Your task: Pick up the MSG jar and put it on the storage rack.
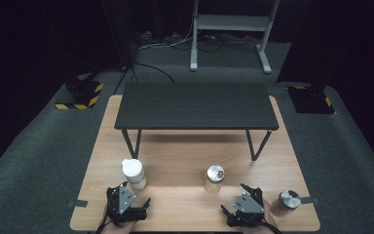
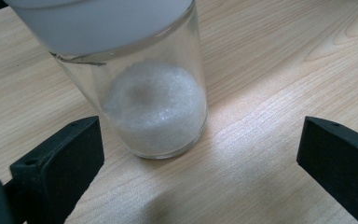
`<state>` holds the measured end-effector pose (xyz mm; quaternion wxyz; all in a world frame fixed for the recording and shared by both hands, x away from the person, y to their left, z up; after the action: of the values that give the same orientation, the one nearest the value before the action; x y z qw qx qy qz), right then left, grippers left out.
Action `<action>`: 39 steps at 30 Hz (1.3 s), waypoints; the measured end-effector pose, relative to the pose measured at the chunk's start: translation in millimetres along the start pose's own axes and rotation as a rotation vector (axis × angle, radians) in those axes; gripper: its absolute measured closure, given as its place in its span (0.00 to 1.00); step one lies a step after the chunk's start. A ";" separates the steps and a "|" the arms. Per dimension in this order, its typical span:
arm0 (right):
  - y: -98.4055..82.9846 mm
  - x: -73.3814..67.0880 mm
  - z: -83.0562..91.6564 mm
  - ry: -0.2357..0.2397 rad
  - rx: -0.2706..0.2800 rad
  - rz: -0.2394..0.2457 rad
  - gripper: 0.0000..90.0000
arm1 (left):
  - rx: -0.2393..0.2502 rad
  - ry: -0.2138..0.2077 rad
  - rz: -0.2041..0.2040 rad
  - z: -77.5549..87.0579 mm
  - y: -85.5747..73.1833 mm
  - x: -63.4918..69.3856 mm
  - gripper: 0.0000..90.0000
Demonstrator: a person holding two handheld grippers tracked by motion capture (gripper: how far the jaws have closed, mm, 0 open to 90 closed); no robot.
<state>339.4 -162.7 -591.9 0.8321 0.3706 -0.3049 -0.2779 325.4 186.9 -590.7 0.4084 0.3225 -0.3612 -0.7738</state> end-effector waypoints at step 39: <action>-0.6 5.3 4.0 -0.001 0.023 -0.061 0.01 | 0.070 -0.024 0.132 16.0 -0.2 -13.2 0.01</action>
<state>339.9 -168.5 -588.6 0.8188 0.3891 -0.2970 -0.3000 318.6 203.2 -579.7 0.4425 0.3027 -0.4132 -0.7361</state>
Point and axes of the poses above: each handheld gripper's, and its own axes: z roughly backward along the jaws, y roughly out of its top, x roughly to its right, the point moved 8 cm from there along -z, roughly forward along the jaws, and after that the axes turned 1 degree about -z, right-handed, at the moved point
